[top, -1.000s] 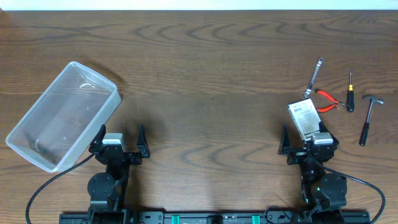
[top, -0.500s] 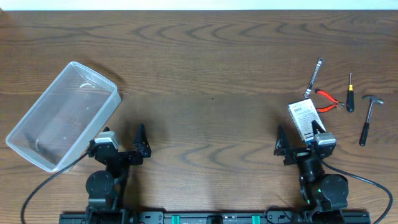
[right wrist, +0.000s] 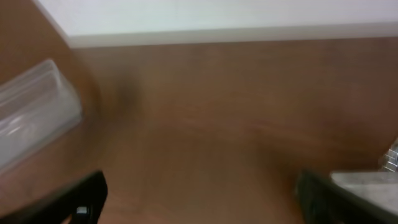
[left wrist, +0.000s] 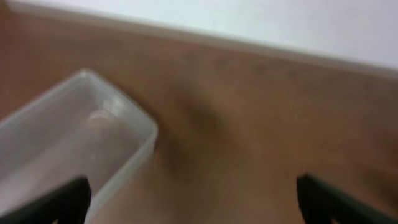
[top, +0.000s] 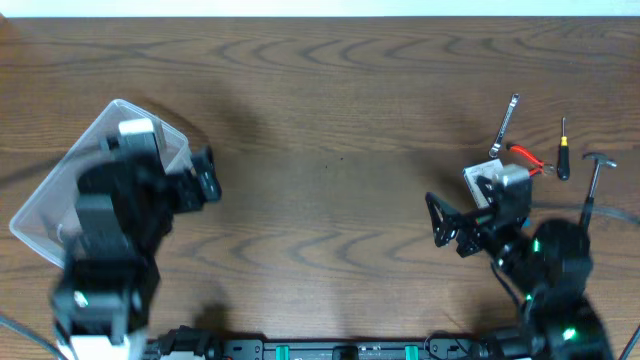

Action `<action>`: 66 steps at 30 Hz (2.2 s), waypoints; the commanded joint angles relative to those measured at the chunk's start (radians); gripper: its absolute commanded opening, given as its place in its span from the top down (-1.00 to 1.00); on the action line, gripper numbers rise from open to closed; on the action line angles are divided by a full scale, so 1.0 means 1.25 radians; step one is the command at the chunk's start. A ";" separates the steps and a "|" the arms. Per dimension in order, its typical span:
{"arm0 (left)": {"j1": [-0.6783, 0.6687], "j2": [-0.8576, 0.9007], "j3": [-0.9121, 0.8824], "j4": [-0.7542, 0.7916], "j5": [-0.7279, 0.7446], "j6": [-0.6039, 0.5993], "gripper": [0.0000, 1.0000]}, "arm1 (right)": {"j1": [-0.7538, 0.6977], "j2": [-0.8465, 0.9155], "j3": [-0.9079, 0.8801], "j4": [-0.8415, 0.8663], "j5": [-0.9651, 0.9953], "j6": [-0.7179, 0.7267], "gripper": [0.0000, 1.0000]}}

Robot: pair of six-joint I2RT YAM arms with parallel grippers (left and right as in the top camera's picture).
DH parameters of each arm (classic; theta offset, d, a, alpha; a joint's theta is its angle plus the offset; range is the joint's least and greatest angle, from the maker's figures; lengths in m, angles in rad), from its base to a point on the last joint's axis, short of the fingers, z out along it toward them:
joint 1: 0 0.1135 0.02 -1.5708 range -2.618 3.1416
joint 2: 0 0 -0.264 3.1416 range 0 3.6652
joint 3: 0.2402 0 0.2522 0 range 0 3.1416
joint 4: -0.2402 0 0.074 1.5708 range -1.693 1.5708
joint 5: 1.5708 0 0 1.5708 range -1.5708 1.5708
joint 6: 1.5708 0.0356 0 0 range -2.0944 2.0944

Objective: Pack container
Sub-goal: 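Reach the left gripper to the clear container's near edge, then push the clear container with the left gripper toward table center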

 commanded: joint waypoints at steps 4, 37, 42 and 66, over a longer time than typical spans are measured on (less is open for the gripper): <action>0.081 0.259 0.347 -0.311 -0.016 0.010 -0.96 | 0.006 0.287 0.344 -0.343 0.038 -0.154 -0.99; 0.211 0.957 0.438 -0.148 0.225 -0.181 0.81 | 0.006 0.505 0.510 -0.533 0.123 -0.152 0.61; 0.102 0.961 0.438 -0.193 0.293 -0.070 0.81 | 0.006 0.505 0.510 -0.518 0.123 -0.153 0.61; -0.305 0.940 0.551 -0.340 -0.037 0.059 0.80 | 0.006 0.505 0.510 -0.497 0.145 -0.153 0.56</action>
